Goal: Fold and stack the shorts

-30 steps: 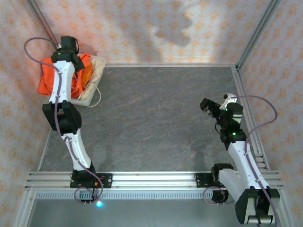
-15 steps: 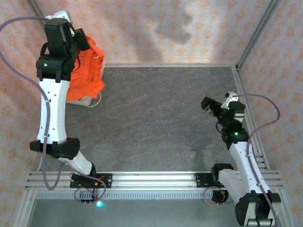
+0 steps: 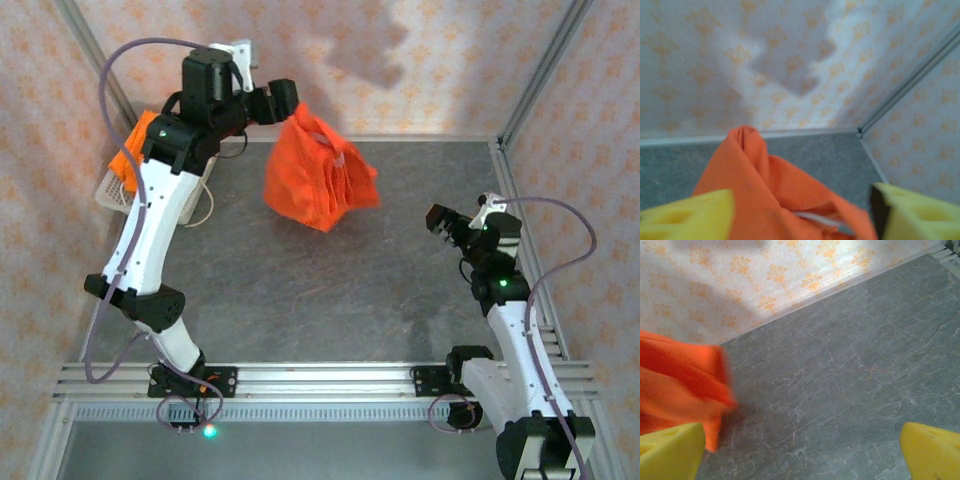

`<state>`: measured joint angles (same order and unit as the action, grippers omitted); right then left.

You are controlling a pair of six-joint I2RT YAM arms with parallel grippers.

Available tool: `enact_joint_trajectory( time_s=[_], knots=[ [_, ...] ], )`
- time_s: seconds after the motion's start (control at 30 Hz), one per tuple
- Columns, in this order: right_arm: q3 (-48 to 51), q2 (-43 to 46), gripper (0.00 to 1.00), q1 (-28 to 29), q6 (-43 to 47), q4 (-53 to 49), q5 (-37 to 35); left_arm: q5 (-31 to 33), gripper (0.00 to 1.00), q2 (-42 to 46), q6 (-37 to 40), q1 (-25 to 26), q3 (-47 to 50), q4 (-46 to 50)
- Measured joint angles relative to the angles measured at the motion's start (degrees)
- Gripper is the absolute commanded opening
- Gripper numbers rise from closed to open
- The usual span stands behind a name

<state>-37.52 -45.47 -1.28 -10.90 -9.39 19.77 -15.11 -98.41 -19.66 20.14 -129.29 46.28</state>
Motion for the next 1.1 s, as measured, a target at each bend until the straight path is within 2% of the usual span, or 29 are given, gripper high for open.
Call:
enact_joint_trajectory(
  time_s=[0.03,0.3,0.4,0.5,0.6,0.7,0.77,0.97,1.1],
  knots=[
    [-0.7,0.0,0.99,0.0,0.3,-0.6,0.1,-0.9,1.0,0.5,0.0,0.0,3.0,-0.6],
    [-5.4,-0.8,0.99,1.4,2.6,-5.6,3.7,-6.7,1.0,15.8,-0.8,0.0,36.3,-10.9],
    [-7.5,-3.2,0.99,7.4,5.5,-8.6,2.7,-9.7,1.0,21.9,-1.8,0.5,46.4,-15.8],
    [-9.2,-6.7,0.99,15.7,9.6,-11.3,-0.6,-10.2,1.0,23.9,-2.7,2.4,53.7,-18.6],
    [-9.7,-11.0,0.99,25.2,15.5,-12.9,-5.8,-10.2,1.0,24.0,-4.8,4.1,62.2,-21.6],
    [-10.1,-16.7,0.99,34.5,23.1,-13.7,-11.9,-9.4,1.0,25.7,-8.0,3.7,71.5,-24.1],
    [-11.0,-21.2,0.99,39.3,28.2,-13.9,-15.2,-9.4,1.0,28.4,-10.7,1.6,76.4,-25.4],
    [-15.8,-32.3,0.99,47.2,39.4,-13.8,-22.5,-9.7,1.0,36.7,-15.4,-8.0,81.7,-28.8],
    [-18.1,-39.7,1.0,51.3,45.0,-12.2,-27.2,-10.0,1.0,39.2,-15.5,-9.8,82.0,-28.9]
  ],
)
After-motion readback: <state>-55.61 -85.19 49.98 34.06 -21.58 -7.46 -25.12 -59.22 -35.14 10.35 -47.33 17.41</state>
